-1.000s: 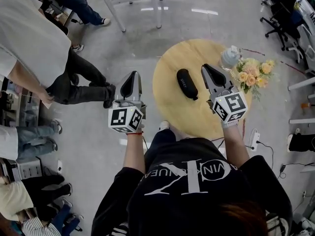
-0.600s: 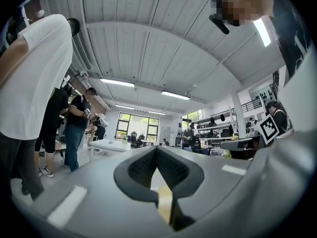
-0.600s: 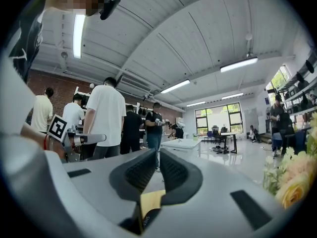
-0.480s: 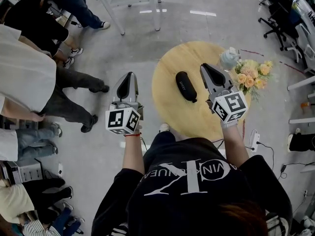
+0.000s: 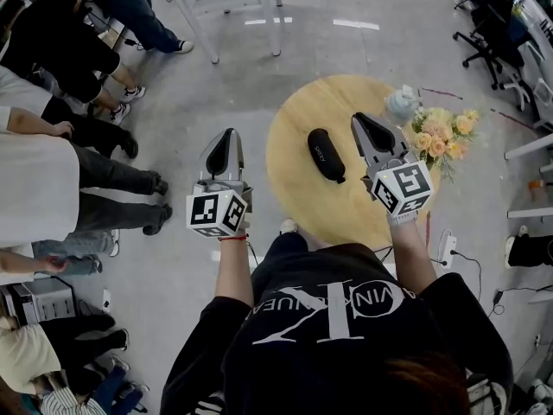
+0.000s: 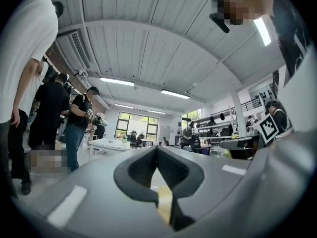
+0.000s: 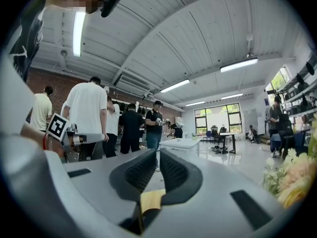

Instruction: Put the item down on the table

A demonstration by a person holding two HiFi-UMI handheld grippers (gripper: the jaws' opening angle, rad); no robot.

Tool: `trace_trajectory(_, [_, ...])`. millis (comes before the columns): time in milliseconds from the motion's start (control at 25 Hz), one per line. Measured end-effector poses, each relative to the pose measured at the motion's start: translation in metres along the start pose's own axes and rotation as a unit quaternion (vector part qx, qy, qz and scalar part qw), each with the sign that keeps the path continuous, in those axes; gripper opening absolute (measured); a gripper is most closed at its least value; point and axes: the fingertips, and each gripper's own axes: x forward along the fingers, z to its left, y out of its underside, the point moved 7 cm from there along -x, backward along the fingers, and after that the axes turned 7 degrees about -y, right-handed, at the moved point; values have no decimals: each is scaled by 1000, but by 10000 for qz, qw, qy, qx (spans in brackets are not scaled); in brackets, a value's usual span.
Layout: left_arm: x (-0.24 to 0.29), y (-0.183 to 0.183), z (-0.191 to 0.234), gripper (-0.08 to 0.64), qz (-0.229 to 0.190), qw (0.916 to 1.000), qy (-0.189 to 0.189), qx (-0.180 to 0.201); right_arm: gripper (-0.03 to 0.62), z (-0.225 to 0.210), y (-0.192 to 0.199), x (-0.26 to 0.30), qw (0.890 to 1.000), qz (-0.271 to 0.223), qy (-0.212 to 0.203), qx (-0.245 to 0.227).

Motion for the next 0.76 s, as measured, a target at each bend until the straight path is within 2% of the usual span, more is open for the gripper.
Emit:
trace_trajectory(320, [2,1,0,11,53,10000,4,-10,34,-1,1,1,10000,29,3,53])
trace_trajectory(760, [-9,18,-6,11,273,9996,61,14,32,8,13,-5,9994,229,-253,-76])
